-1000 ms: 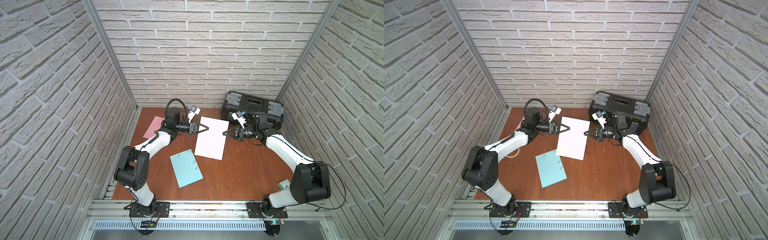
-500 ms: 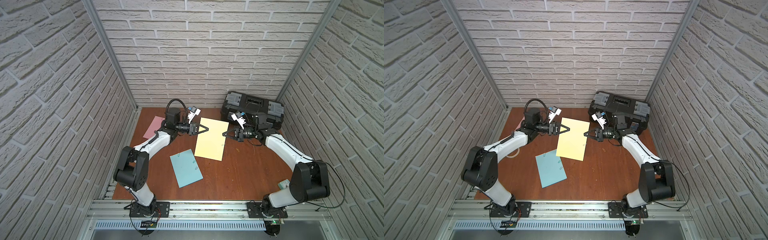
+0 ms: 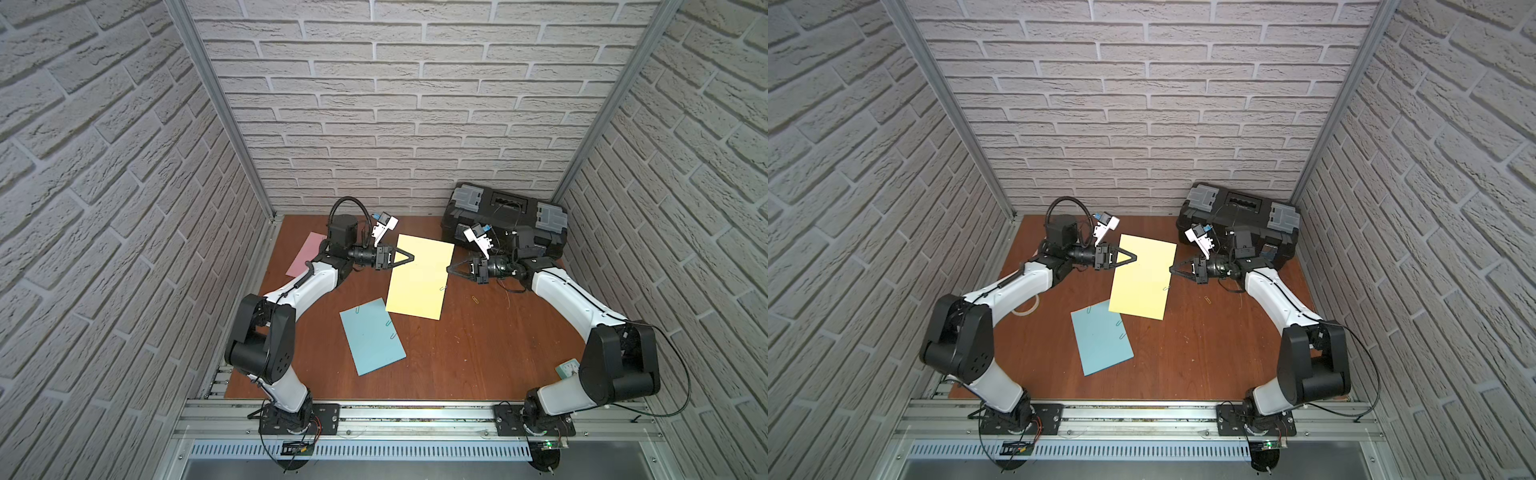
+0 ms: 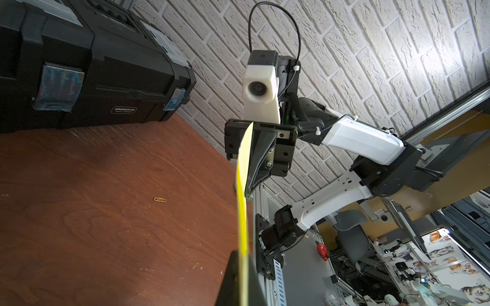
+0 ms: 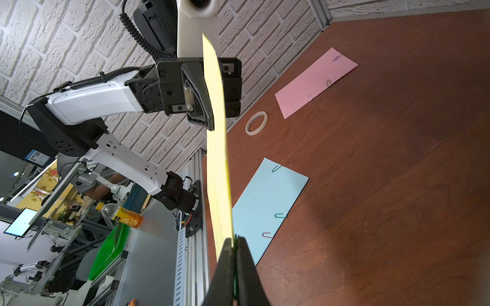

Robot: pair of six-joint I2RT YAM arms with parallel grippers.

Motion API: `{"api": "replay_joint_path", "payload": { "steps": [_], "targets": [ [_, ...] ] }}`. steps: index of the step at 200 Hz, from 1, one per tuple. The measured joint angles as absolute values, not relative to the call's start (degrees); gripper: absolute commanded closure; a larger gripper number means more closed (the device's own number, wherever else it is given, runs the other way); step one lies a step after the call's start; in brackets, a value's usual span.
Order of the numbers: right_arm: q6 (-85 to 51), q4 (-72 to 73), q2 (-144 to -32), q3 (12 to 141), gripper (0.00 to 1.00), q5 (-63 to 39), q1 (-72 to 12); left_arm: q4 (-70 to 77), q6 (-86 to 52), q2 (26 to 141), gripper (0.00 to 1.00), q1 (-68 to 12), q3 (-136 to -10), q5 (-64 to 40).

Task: Unclip the paperclips from the documents
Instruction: Remove the paper clip from the document, then place the paper clip at the center of the board.

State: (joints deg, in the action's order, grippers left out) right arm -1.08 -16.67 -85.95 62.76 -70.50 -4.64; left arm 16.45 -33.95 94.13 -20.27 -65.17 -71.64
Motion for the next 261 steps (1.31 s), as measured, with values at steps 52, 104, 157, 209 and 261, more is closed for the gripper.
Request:
{"api": "replay_joint_path", "payload": {
  "steps": [52, 104, 157, 209, 261],
  "targets": [
    [-0.6, -17.9, -86.0, 62.8, 0.93, -69.7, -3.5, 15.1, -32.7, 94.1, 1.00, -19.6, -65.2, -71.7],
    [-0.2, -19.3, -86.3, 62.8, 0.94, -67.7, -3.1, 13.6, -31.7, 94.1, 1.00, -19.6, -65.2, -71.7],
    [-1.8, -20.4, -87.2, 59.0, 0.94, -58.3, -2.4, 13.3, -31.5, 94.1, 1.00, -19.6, -65.2, -71.7],
    [-4.6, -24.0, -92.2, 52.8, 0.94, -46.4, -1.3, 13.2, -31.5, 94.1, 1.00, -19.6, -65.3, -71.7],
    [-7.4, -26.5, -97.8, 51.0, 0.95, -37.6, -0.2, 13.1, -31.2, 94.1, 1.00, -19.6, -65.3, -71.7]
  ]
}}
